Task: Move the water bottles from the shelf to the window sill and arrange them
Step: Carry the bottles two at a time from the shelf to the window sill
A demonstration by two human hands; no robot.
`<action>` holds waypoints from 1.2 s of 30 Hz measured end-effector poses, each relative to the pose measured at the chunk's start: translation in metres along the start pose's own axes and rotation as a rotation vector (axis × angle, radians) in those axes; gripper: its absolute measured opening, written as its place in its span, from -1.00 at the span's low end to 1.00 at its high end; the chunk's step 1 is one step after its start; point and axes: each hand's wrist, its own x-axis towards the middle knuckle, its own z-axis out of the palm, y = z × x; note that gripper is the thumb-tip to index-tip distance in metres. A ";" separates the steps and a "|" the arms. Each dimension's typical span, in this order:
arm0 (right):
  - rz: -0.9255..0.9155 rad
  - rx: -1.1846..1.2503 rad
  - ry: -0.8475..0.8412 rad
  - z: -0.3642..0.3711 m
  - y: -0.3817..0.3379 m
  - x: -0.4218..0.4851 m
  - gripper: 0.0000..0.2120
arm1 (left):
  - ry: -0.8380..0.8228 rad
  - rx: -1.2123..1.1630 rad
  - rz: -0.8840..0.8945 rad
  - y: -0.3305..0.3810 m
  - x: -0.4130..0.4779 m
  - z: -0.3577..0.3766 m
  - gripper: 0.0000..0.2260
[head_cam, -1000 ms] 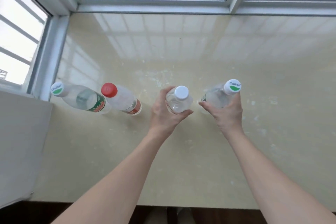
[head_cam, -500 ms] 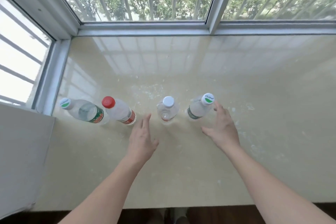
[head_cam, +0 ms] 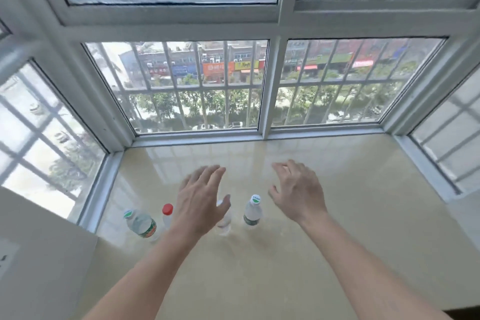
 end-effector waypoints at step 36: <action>1.100 -0.306 0.330 -0.148 0.123 -0.344 -0.66 | -0.192 -0.246 1.169 0.356 -0.046 0.013 -0.49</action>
